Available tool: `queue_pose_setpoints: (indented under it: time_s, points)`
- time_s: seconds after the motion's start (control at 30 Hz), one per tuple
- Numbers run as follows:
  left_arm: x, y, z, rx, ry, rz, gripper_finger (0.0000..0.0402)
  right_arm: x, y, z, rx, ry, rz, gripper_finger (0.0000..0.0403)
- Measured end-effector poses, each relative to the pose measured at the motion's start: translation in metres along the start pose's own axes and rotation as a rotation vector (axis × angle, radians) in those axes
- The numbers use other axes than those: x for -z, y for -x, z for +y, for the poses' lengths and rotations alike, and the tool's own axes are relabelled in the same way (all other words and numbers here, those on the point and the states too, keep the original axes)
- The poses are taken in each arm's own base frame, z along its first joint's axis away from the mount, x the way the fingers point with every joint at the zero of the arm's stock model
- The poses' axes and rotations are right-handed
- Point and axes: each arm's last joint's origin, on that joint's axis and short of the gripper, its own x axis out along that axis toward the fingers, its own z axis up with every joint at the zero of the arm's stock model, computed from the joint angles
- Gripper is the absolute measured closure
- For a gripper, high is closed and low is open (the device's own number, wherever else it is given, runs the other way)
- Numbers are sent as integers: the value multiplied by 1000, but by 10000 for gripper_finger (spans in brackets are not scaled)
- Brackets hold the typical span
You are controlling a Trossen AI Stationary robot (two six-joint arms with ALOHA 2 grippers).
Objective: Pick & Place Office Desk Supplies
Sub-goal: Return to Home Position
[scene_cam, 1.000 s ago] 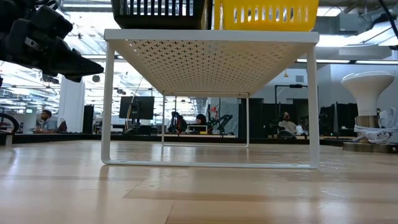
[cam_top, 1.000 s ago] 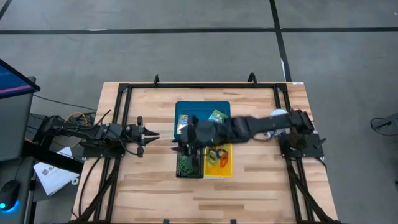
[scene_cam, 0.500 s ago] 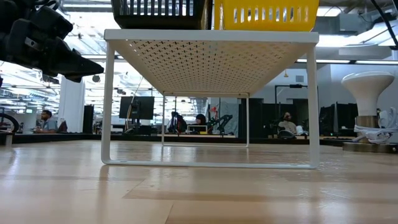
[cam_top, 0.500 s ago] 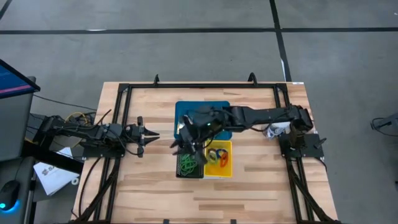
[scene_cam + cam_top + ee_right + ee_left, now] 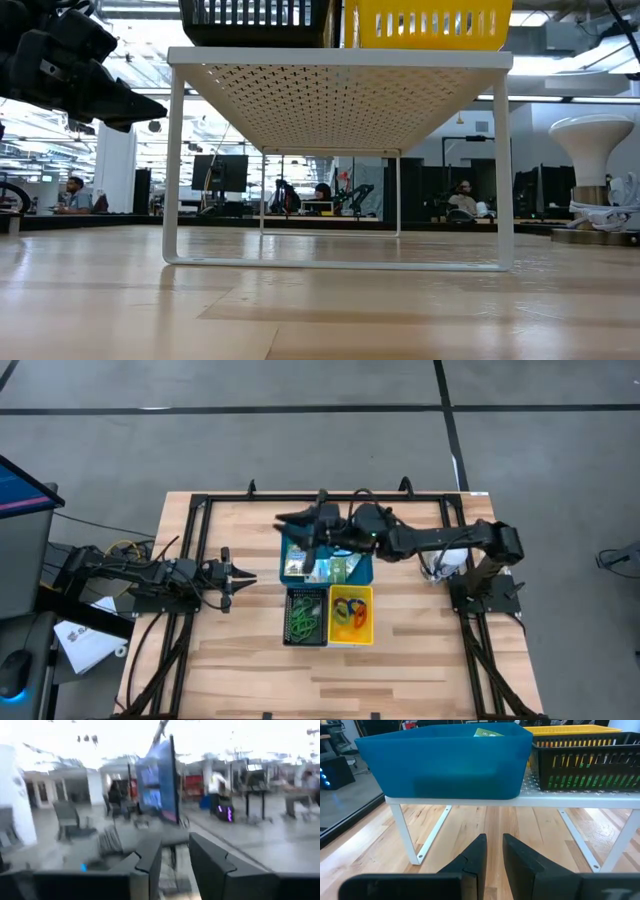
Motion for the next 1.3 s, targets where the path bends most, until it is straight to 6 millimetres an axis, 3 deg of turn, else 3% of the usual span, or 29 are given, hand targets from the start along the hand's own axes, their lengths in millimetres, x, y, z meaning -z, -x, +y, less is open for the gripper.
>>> queue_pose_setpoints:
  time_s: [0.1,0.23,0.5,0.67,0.93,1.3]
  points:
    - [0,0,0,1,0,0,345,18,28,-15,-30,13,74,311]
    - [0,0,0,0,0,0,345,42,79,-27,-140,17,124,311]
    - [0,0,0,0,0,0,345,71,185,-25,-272,52,171,311]
    - [0,0,0,0,0,0,345,82,235,-28,-201,74,145,311]
    - [0,0,0,0,0,0,345,99,281,-35,-190,133,153,311]
    - [0,0,0,0,0,0,345,117,314,-45,-171,138,116,311]
